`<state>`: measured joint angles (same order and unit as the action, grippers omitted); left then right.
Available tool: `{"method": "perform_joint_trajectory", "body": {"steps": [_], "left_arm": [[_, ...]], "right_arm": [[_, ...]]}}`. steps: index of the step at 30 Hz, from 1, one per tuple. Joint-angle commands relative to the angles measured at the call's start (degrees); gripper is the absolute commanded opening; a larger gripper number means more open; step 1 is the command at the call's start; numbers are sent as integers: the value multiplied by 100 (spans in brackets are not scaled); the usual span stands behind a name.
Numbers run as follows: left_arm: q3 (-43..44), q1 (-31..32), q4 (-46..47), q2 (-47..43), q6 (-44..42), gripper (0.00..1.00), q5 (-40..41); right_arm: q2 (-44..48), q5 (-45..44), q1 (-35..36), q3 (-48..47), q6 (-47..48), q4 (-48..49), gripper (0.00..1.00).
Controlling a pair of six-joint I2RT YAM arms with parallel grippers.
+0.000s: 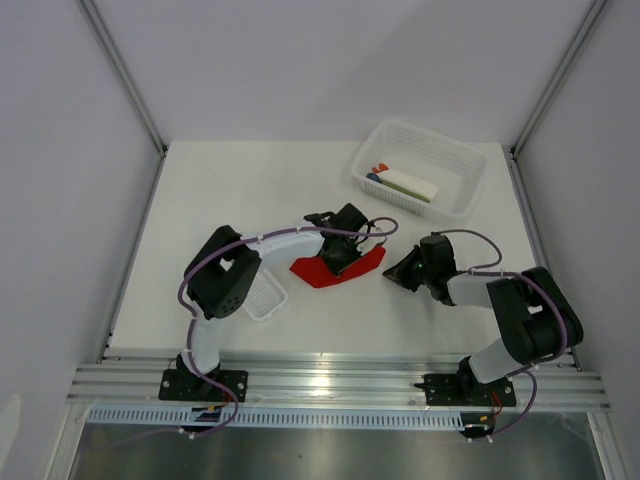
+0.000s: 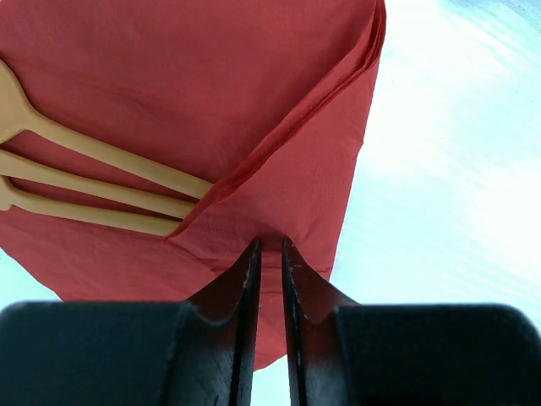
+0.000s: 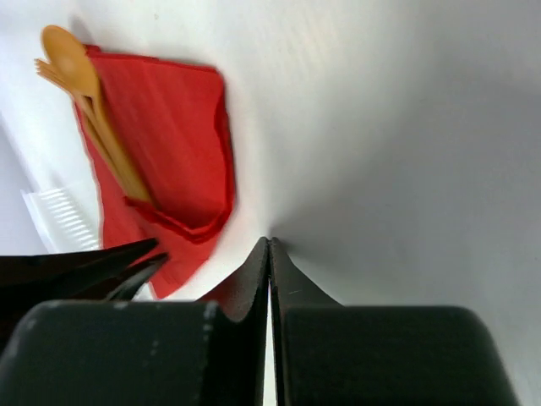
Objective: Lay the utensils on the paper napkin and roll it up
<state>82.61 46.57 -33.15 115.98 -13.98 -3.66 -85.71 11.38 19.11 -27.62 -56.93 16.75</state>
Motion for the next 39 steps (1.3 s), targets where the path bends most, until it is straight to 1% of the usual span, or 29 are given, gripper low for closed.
{"method": "perform_joint_trajectory", "body": {"steps": [1,5,12,15,19,21,27,30,31,32,35,38,39], "left_arm": [[-60,-42,27,-58,0,19,-47],[-104,-51,54,-67,-17,19,-47],[-78,-51,63,-50,-35,19,-38],[-78,-42,54,-23,-44,20,-38],[-43,-51,54,-23,-61,20,-29],[-52,-51,45,-23,-61,20,-29],[-61,-51,63,-23,-61,20,-29],[-61,-51,54,-23,-70,20,-21],[-61,-51,54,-32,-70,20,-21],[-61,-51,54,-23,-70,20,-21],[-52,-51,54,-14,-70,20,-21],[-61,-51,63,-23,-70,20,-29],[-87,-51,54,-14,-70,20,-38]], "right_arm": [[-463,-4,-135,-16,6,248,0],[-1104,-65,-259,-182,50,328,0],[-1588,101,-268,-358,-64,504,0],[-1685,268,-259,-315,-196,855,0],[-1922,777,-259,-288,-493,1452,0],[-1879,805,-259,-192,-582,1524,0],[-1159,515,-285,-68,-354,1059,0],[-746,348,-285,19,-424,611,0],[-615,278,-277,54,-442,314,0],[-344,147,-285,115,-468,198,0],[1,-47,-163,353,-451,-23,0],[-33,-197,56,354,-451,-6,0],[-251,-206,92,345,-486,134,0]]}}
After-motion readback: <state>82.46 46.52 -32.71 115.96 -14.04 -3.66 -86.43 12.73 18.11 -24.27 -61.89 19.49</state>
